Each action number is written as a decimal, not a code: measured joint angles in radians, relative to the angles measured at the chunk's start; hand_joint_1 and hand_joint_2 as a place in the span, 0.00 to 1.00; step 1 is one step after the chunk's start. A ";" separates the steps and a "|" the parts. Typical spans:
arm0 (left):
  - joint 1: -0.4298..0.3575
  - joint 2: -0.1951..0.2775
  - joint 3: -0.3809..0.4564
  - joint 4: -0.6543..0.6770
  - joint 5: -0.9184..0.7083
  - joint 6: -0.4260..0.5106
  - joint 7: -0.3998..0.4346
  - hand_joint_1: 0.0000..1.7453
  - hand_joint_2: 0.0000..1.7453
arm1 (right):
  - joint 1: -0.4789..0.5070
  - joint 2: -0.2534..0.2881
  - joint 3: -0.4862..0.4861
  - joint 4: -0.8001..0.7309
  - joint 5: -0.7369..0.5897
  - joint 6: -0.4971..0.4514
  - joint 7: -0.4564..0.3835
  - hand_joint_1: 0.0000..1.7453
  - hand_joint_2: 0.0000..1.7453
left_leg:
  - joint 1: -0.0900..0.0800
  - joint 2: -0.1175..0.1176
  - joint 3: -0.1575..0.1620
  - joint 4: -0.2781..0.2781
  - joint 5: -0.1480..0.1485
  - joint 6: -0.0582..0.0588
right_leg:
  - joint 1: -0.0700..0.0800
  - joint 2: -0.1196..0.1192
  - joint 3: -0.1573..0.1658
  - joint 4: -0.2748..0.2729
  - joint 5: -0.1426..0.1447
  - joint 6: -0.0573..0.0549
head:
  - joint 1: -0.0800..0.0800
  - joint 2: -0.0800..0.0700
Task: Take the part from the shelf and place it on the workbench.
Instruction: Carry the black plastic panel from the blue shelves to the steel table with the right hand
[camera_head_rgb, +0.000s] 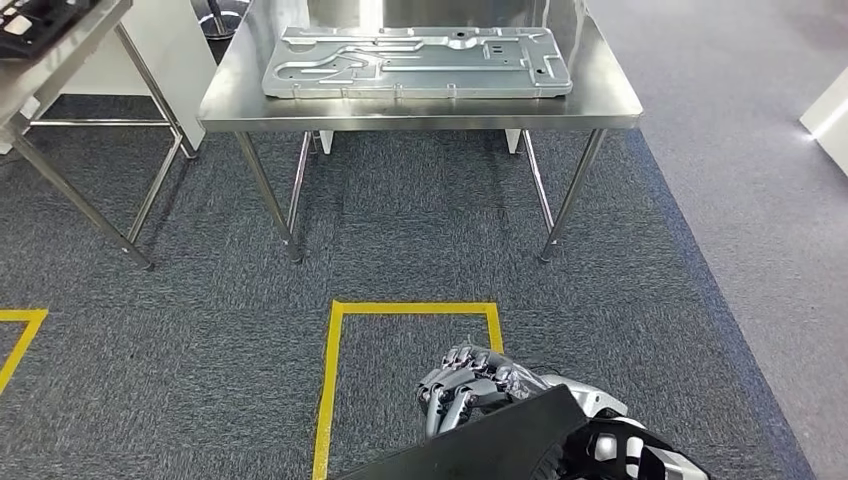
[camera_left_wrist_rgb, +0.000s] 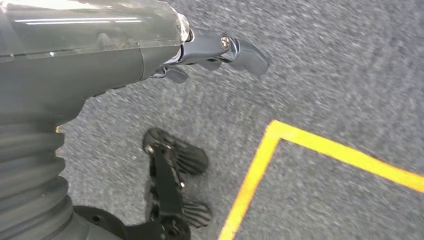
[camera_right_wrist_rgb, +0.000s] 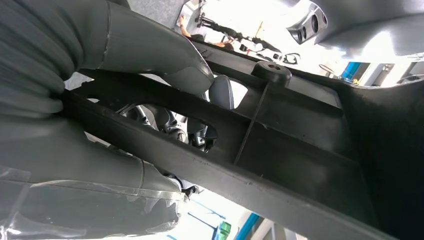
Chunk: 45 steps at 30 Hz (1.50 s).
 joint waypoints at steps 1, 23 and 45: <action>-0.001 0.000 0.000 0.000 0.000 0.000 0.000 0.00 1.00 | 0.002 0.000 0.000 0.000 0.002 0.000 0.000 0.94 1.00 | 0.000 0.000 0.006 -0.003 -0.009 -0.008 | 0.003 -0.002 0.007 -0.025 0.012 -0.008 | 0.000 0.000; -0.003 0.012 -0.001 0.002 -0.004 0.000 -0.002 0.00 1.00 | -0.009 -0.003 -0.005 -0.008 0.007 -0.020 0.011 0.94 1.00 | -0.015 -0.012 -0.070 0.003 0.068 0.031 | 0.015 0.008 0.109 0.091 -0.125 -0.016 | 0.003 0.000; 0.002 0.006 -0.002 0.002 -0.006 -0.001 -0.002 0.00 1.00 | -0.004 -0.004 -0.020 -0.034 -0.008 -0.006 0.006 0.94 1.00 | -0.004 -0.002 -0.179 0.134 0.020 -0.017 | 0.015 0.003 0.155 -0.048 -0.091 -0.054 | -0.003 0.000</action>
